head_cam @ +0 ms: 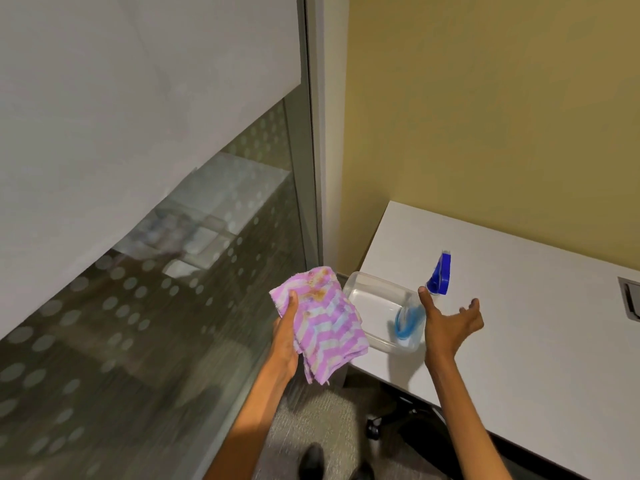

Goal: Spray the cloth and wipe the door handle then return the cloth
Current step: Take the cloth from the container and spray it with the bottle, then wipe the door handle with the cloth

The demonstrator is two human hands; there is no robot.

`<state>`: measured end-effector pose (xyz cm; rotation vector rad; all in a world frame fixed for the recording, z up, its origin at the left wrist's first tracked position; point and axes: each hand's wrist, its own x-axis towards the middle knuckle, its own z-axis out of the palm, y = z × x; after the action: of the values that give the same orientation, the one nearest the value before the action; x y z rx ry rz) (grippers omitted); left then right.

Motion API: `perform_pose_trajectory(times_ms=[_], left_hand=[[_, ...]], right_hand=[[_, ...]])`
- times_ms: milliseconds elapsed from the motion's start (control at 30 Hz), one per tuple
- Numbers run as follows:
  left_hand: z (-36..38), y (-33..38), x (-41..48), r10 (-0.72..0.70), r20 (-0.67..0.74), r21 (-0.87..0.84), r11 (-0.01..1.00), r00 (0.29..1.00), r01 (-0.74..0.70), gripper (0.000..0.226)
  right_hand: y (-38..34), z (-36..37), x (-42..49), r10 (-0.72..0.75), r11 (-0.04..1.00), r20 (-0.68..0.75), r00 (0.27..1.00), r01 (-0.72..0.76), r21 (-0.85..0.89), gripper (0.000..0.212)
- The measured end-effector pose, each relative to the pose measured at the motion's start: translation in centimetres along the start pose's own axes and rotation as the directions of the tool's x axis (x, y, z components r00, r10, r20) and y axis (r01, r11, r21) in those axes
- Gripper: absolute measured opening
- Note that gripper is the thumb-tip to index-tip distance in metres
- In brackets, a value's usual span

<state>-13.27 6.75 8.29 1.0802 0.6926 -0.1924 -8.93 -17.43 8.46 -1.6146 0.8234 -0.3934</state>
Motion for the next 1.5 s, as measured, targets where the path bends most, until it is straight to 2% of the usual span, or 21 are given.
perform_pose_trajectory(times_ms=[67, 167, 267, 333, 400, 467, 500, 567, 600, 667, 767, 867, 900, 1000, 1067, 1100, 1200, 1333, 1400, 1500], left_hand=[[0.0, -0.3, -0.6, 0.008, -0.008, -0.011, 1.0, 1.0, -0.008, 0.095], [0.4, -0.4, -1.9, 0.049, 0.087, -0.023, 0.999, 0.995, -0.047, 0.094], [0.5, -0.6, -3.4, 0.087, 0.07, -0.026, 0.996, 0.994, -0.085, 0.095], [0.3, -0.7, -4.1, 0.104, 0.075, -0.052, 0.994, 0.992, -0.1, 0.088], [-0.1, -0.5, -5.3, 0.115, 0.023, -0.08, 0.99, 0.993, -0.113, 0.067], [-0.6, -0.4, -6.3, 0.103, -0.014, -0.094, 0.99, 0.995, -0.103, 0.062], [-0.9, -0.2, -7.0, 0.093, -0.032, -0.076, 0.993, 0.995, -0.096, 0.066], [-2.0, 0.1, -7.7, 0.099, -0.086, -0.088, 0.99, 0.991, -0.107, 0.081], [-2.8, 0.2, -8.0, 0.1, -0.089, -0.103, 0.989, 0.991, -0.109, 0.092], [-3.9, 1.0, -9.7, 0.102, -0.084, -0.115, 0.987, 0.991, -0.111, 0.099], [-5.6, 1.9, -12.7, 0.136, -0.097, -0.135, 0.98, 0.986, -0.148, 0.069], [-8.5, 1.8, -15.3, 0.161, -0.102, -0.132, 0.976, 0.982, -0.174, 0.088], [-9.6, 1.6, -16.4, 0.182, -0.098, -0.096, 0.977, 0.978, -0.192, 0.085], [-13.2, 0.4, -20.0, 0.235, -0.08, -0.018, 0.971, 0.969, -0.237, 0.05], [-15.5, -0.7, -22.4, 0.286, -0.031, 0.027, 0.958, 0.958, -0.285, 0.048], [-16.7, -1.4, -23.7, 0.313, -0.018, 0.047, 0.949, 0.949, -0.312, 0.052], [-20.1, -3.3, -27.2, 0.348, -0.053, 0.064, 0.937, 0.936, -0.344, 0.065], [-23.9, -5.4, -31.9, 0.367, -0.172, -0.013, 0.927, 0.914, -0.375, 0.052], [-25.7, -6.1, -34.1, 0.405, -0.21, -0.045, 0.905, 0.89, -0.422, 0.058], [-27.8, -7.3, -37.4, 0.44, -0.253, -0.069, 0.88, 0.862, -0.47, 0.062]], right_hand=[[-0.3, -1.2, -2.6, 0.052, 0.996, -0.028, 0.998, -0.05, 0.071, 0.084], [-0.7, -1.7, -5.8, 0.0, 0.997, 0.02, 1.0, -0.002, 0.078, 0.072], [-1.9, -1.1, -7.8, -0.045, 0.997, 0.203, 0.978, 0.031, 0.072, 0.063], [-2.7, -0.4, -9.0, -0.07, 0.997, 0.365, 0.928, 0.072, 0.009, 0.06], [-3.4, 0.0, -10.4, -0.034, 0.995, 0.562, 0.826, 0.081, -0.058, 0.063], [-4.3, 0.3, -11.6, 0.099, 0.992, 0.74, 0.665, -0.005, -0.128, 0.07], [-4.5, 0.6, -12.0, 0.175, 0.983, 0.8, 0.574, -0.049, -0.179, 0.071], [-5.1, 0.7, -13.4, 0.277, 0.961, 0.872, 0.404, -0.132, -0.244, 0.052], [-5.6, 0.6, -14.4, 0.306, 0.949, 0.888, 0.343, -0.182, -0.257, 0.041], [-5.3, 0.8, -15.9, 0.305, 0.945, 0.908, 0.288, -0.212, -0.25, 0.041], [-4.9, 0.7, -18.9, 0.271, 0.952, 0.93, 0.249, -0.213, -0.22, 0.053], [-4.4, 0.2, -22.3, 0.273, 0.948, 0.933, 0.236, -0.233, -0.219, 0.067], [-4.1, -0.1, -23.6, 0.27, 0.947, 0.936, 0.226, -0.237, -0.216, 0.068], [-3.1, -1.4, -27.3, 0.245, 0.959, 0.938, 0.247, -0.203, -0.197, 0.07], [-2.3, -2.4, -29.8, 0.227, 0.967, 0.935, 0.271, -0.176, -0.184, 0.073], [-2.1, -3.1, -31.3, 0.225, 0.968, 0.936, 0.271, -0.172, -0.183, 0.07], [-1.4, -5.1, -35.6, 0.221, 0.97, 0.943, 0.248, -0.161, -0.184, 0.044], [-1.1, -7.5, -41.1, 0.228, 0.969, 0.958, 0.175, -0.136, -0.206, 0.037], [-0.8, -8.6, -43.5, 0.219, 0.971, 0.969, 0.111, -0.124, -0.205, 0.038], [-0.2, -10.5, -46.7, 0.213, 0.965, 0.977, 0.02, -0.163, -0.207, 0.029]])
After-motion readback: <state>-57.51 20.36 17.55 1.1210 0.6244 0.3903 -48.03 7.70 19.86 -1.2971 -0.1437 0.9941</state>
